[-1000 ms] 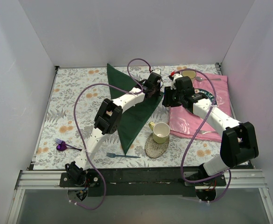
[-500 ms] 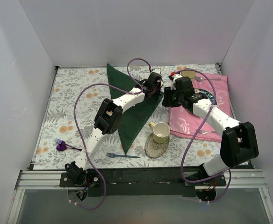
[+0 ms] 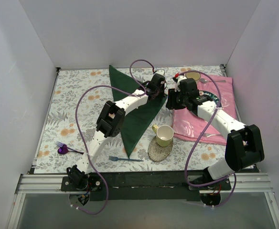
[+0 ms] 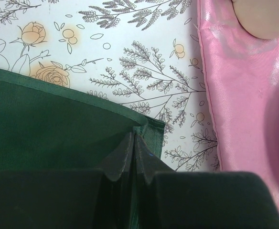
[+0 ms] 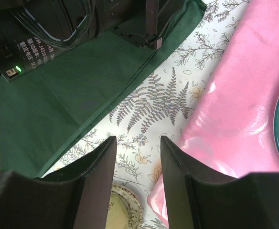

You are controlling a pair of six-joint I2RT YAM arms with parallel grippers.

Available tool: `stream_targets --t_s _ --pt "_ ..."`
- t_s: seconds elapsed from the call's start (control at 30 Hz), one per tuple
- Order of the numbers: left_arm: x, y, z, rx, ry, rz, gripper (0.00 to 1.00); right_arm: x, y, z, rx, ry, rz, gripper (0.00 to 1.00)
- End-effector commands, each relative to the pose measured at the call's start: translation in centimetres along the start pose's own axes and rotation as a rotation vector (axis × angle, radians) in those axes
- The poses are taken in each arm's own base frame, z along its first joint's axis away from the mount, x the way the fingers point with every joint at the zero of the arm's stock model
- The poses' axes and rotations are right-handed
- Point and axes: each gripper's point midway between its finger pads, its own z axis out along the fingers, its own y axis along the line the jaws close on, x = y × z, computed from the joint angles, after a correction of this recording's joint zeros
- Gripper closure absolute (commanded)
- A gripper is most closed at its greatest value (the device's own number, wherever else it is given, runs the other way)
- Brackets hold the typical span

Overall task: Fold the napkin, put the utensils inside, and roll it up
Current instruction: Fold the napkin

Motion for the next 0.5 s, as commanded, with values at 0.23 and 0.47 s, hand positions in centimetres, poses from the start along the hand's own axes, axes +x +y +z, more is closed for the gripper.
stream_targets --t_s 0.23,0.47 --pt "-2.2 -2.0 -0.5 0.068 -0.05 -0.014 1.0 -1.3 0.4 -0.3 -0.022 -0.054 0.008 0.5" --pt "-3.9 -3.4 -1.8 0.128 -0.063 -0.055 0.92 -1.3 0.1 -0.2 -0.015 -0.053 0.009 0.5"
